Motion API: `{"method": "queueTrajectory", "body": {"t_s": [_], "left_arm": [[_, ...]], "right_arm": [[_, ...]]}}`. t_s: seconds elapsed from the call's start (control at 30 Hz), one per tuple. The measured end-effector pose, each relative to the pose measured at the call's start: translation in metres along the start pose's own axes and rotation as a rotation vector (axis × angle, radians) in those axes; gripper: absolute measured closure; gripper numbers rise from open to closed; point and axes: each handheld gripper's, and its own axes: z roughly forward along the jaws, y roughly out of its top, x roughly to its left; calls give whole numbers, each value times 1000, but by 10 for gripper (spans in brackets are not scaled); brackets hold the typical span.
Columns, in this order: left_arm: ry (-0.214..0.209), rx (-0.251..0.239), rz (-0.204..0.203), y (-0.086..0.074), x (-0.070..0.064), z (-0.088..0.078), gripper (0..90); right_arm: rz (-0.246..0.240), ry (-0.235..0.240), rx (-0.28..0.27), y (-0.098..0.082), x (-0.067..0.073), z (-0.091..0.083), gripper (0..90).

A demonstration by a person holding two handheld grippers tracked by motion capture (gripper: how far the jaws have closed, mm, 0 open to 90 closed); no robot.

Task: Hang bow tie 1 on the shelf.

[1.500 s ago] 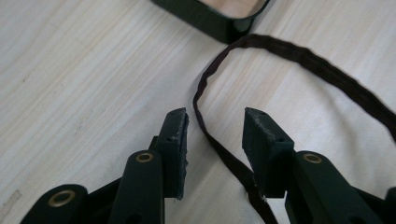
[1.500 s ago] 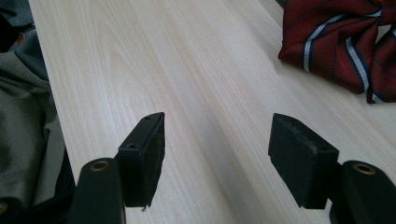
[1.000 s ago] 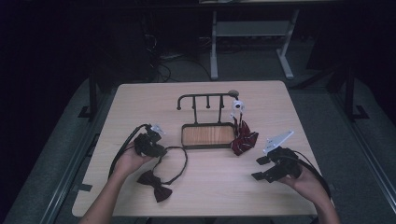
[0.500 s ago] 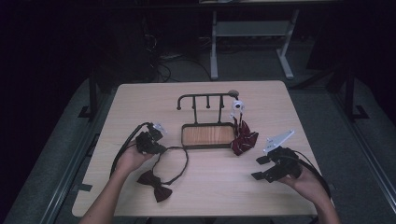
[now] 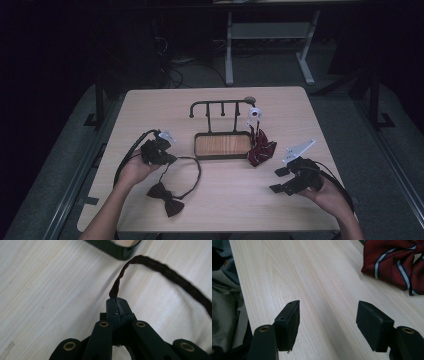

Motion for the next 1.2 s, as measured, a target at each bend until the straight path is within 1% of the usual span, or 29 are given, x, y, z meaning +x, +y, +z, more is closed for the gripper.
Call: {"method": "queueTrajectory", "body": {"t_s": [0.07,0.1,0.13,0.23,0.3,0.33,0.37,0.43,0.5,0.63,0.67,0.7,0.8,0.87,0.97,1.0,1.03,1.1,1.13,1.2], "left_arm": [[-3,-1,3,0,-1,-3,900],[2,3,13,0,-1,-6,900],[-1,4,14,0,-2,-7,900],[-9,-8,9,0,-3,-12,900],[-13,-10,16,0,-3,-15,900],[-14,-18,12,0,-4,-16,900],[-17,-16,12,0,-5,-18,900],[-21,-21,18,0,-5,-20,900],[-22,-13,28,1,-6,-23,900],[-24,-21,33,3,-9,-29,900],[-26,-16,43,3,-9,-31,900],[-25,-26,37,4,-10,-31,900],[-35,-27,54,5,-11,-35,900],[-42,-38,51,6,-13,-37,900],[-45,-34,64,7,-14,-39,900],[-46,-31,70,8,-14,-40,900],[-48,-34,63,8,-16,-41,900],[-48,-30,70,9,-17,-42,900],[-49,-25,80,10,-17,-44,900],[-49,-30,78,11,-18,-45,900]], "right_arm": [[2,0,-1,0,0,0,352],[2,-1,-1,0,-1,0,352],[-1,-3,-1,-1,-1,0,352],[2,-1,-3,-1,-1,0,352],[4,1,-5,-1,-2,0,352],[2,1,-6,-2,-2,0,352],[4,2,-6,-2,-3,0,352],[7,1,-4,-2,-3,0,352],[7,1,-5,-2,-3,0,351],[5,3,-7,-3,-4,0,351],[5,3,-7,-2,-4,0,351],[5,3,-6,-2,-4,0,351],[7,4,-6,-3,-4,0,351],[8,7,-9,-2,-4,0,349],[5,7,-12,-2,-4,0,346],[11,11,-10,-2,-4,0,345],[14,11,-8,-2,-4,0,345],[14,11,-6,-2,-4,1,344],[17,10,-6,-2,-4,0,344],[15,4,-6,-3,-5,0,343]]}}
